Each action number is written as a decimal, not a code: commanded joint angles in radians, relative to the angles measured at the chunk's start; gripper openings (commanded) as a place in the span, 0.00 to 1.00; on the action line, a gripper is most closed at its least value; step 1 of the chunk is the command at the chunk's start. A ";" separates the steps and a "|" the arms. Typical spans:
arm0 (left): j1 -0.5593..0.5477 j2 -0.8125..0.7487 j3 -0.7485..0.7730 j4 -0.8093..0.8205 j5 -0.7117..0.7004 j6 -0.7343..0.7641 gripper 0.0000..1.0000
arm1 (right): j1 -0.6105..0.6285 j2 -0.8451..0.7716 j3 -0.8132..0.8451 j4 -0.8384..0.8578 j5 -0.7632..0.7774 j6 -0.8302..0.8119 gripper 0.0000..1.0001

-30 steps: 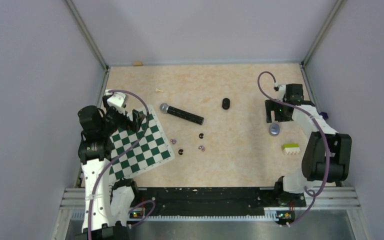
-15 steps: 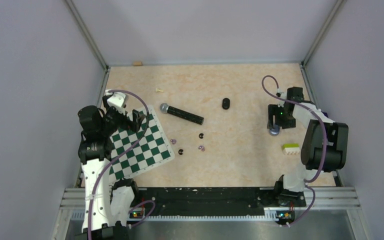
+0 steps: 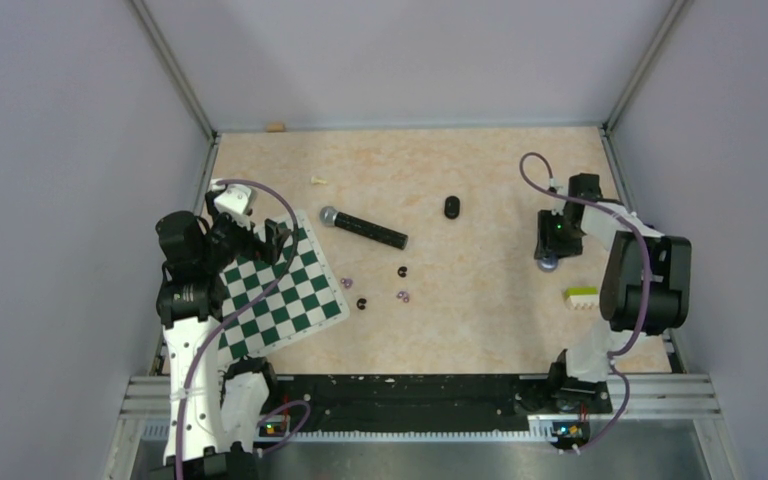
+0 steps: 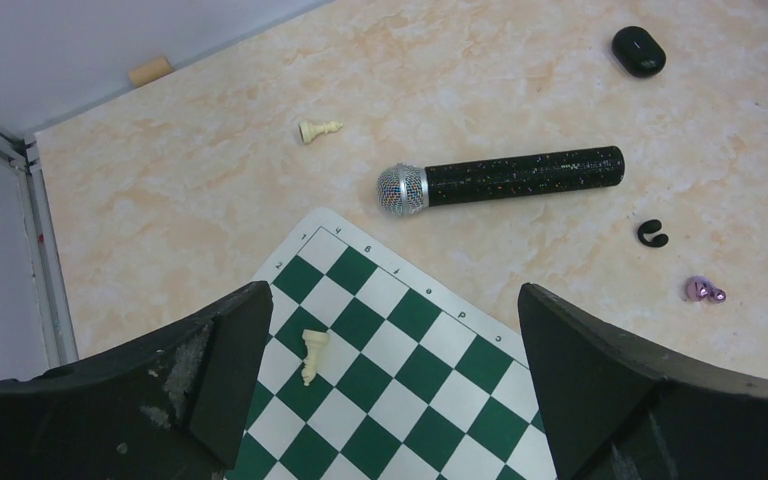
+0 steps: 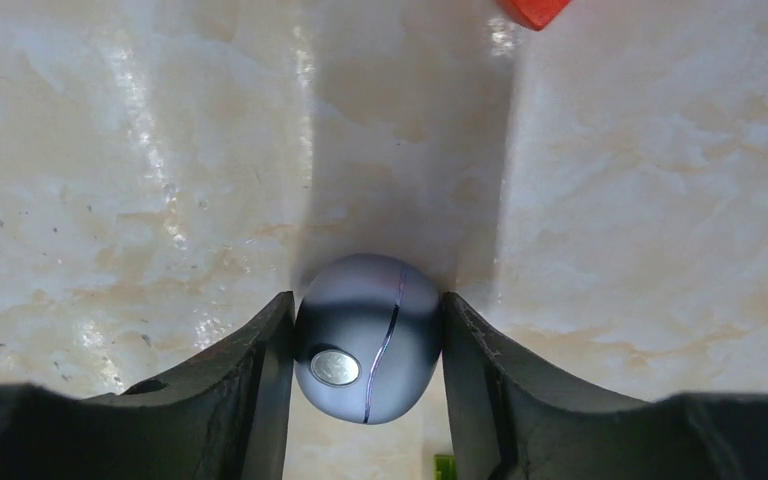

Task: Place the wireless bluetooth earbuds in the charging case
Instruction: Move the charging case to the center of the board.

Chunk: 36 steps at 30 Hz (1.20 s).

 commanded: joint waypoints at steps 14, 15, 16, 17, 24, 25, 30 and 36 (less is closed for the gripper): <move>0.004 0.019 -0.004 0.077 0.036 -0.041 0.99 | 0.538 -0.183 0.050 0.094 0.055 -0.106 0.31; 0.003 0.017 -0.007 0.076 0.033 -0.040 0.99 | 0.561 -0.179 0.054 0.103 0.044 -0.112 0.31; 0.003 0.016 -0.009 0.077 0.030 -0.038 0.99 | 0.582 -0.171 0.057 0.110 0.036 -0.118 0.31; 0.004 0.016 -0.011 0.077 0.029 -0.037 0.99 | 0.602 -0.159 0.064 0.111 0.027 -0.124 0.31; 0.004 0.010 -0.016 0.076 0.025 -0.032 0.99 | 0.693 -0.135 0.010 0.135 -0.030 -0.166 0.32; 0.004 0.006 -0.017 0.076 0.026 -0.030 0.99 | 0.704 -0.137 -0.003 0.138 -0.032 -0.173 0.33; 0.004 0.012 -0.018 0.077 0.029 -0.028 0.99 | 0.719 -0.138 -0.034 0.119 -0.049 -0.198 0.33; 0.005 -0.002 -0.017 0.070 0.018 -0.025 0.99 | 0.719 -0.098 -0.034 0.096 -0.049 -0.213 0.33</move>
